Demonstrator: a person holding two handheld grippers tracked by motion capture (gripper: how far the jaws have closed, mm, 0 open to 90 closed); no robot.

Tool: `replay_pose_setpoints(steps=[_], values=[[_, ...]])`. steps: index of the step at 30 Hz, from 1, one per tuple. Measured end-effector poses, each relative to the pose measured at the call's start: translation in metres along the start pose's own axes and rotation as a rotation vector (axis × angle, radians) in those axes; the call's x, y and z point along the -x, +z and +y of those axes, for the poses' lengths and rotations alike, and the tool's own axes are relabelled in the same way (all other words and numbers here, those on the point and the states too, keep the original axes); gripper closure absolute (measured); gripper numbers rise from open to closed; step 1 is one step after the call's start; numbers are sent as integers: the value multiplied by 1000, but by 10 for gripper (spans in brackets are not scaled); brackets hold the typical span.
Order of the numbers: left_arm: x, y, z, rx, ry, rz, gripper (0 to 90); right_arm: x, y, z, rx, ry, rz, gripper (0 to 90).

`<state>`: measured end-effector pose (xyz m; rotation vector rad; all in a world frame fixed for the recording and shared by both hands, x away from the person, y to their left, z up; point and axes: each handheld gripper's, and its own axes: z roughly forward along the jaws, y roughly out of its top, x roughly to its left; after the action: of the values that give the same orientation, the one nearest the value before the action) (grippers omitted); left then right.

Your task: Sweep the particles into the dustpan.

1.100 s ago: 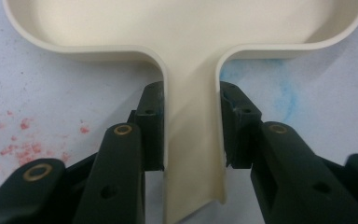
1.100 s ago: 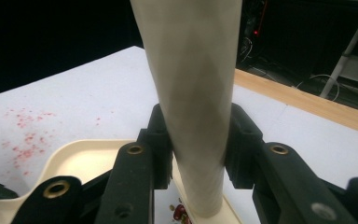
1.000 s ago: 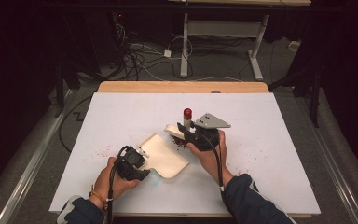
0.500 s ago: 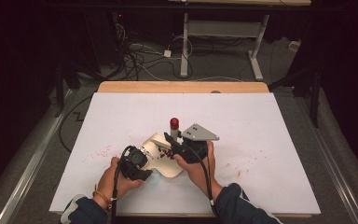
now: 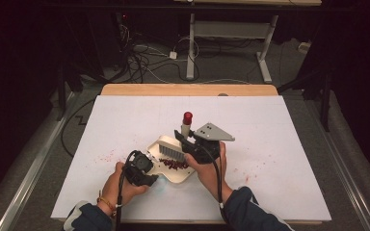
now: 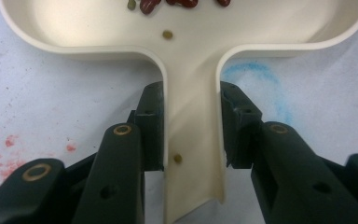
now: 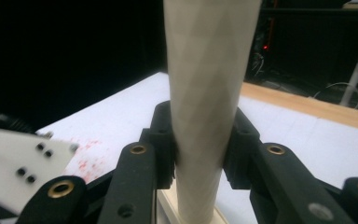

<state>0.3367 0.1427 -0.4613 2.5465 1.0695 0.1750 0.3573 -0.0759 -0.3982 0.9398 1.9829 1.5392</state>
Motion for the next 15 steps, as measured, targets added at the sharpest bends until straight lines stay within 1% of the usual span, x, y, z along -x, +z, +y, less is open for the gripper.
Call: replay_pose_setpoints(steps=[1,2,3,7,10,13,15], values=[[0,0,0,0,1,-1,635,6,-4,5,18,7,-9,700],[0,0,0,-2,5,-2,635,10,-6,7,29,8,-14,700],[0,0,0,-1,4,-3,635,10,-6,7,29,8,-14,700],[-1,0,0,1,8,-4,635,24,-19,17,67,19,-27,700],[-1,0,-1,7,6,-8,635,33,-32,22,83,5,-19,700],[-2,-1,-1,-3,21,-4,636,42,-47,26,68,-35,-1,699],[-3,-2,-2,-3,19,-8,636,49,-58,28,42,-58,19,699]])
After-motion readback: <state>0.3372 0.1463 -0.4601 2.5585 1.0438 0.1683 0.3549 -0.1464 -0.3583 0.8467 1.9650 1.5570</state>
